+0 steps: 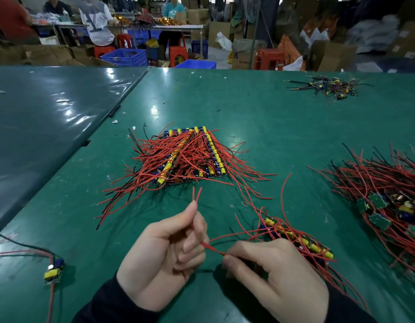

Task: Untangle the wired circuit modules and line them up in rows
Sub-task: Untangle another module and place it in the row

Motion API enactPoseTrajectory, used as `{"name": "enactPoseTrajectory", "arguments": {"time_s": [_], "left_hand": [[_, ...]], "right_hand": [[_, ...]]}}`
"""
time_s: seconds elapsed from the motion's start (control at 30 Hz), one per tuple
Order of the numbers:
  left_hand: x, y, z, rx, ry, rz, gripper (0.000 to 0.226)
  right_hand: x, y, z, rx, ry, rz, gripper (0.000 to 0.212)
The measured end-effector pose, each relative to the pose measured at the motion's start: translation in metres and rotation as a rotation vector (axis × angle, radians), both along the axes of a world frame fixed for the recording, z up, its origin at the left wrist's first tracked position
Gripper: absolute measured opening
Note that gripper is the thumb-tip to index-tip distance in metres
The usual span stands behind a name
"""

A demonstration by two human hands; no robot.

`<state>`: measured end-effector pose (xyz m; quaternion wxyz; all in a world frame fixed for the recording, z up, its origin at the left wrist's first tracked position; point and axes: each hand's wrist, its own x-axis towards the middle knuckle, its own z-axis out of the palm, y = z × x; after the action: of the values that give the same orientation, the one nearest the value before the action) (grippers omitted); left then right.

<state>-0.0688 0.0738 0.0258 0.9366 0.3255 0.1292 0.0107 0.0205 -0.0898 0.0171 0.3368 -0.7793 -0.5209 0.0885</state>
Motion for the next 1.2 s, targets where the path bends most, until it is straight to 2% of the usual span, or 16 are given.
{"name": "enactPoseTrajectory", "arguments": {"time_s": [0.17,0.33,0.43,0.47,0.57,0.7,0.8,1.0,1.1,1.2], "left_hand": [[0.001,0.002,0.003,0.014,0.0,0.063,0.027],[-0.004,0.005,0.003,0.059,-0.147,-0.001,0.035],[-0.001,0.004,0.003,0.161,-0.076,0.16,0.021],[0.0,0.005,0.004,0.227,-0.064,0.225,0.022],[0.002,0.007,0.002,0.482,-0.071,0.343,0.026],[0.002,0.007,-0.003,0.772,-0.117,0.448,0.024],[0.004,0.004,-0.006,0.873,-0.128,0.485,0.023],[0.001,0.009,-0.005,0.81,-0.111,0.418,0.027],[0.0,0.004,-0.003,0.794,-0.101,0.356,0.019],[0.0,-0.001,-0.004,0.73,-0.116,0.326,0.029]], "right_hand": [[0.005,-0.003,-0.001,-0.017,-0.017,-0.022,0.032],[0.002,-0.001,0.0,-0.055,-0.019,0.025,0.038],[0.003,-0.003,0.002,-0.071,-0.013,0.007,0.04],[0.003,-0.004,0.004,-0.071,-0.001,0.013,0.038],[0.0,-0.002,0.01,-0.042,0.153,0.098,0.026],[-0.005,-0.002,0.022,-0.009,0.51,0.215,0.024],[-0.007,-0.004,0.026,-0.014,0.581,0.25,0.024],[-0.007,-0.003,0.016,-0.148,0.475,0.155,0.023],[-0.007,-0.002,0.012,-0.215,0.509,0.088,0.024],[-0.004,-0.001,0.011,-0.238,0.628,0.009,0.026]]}}
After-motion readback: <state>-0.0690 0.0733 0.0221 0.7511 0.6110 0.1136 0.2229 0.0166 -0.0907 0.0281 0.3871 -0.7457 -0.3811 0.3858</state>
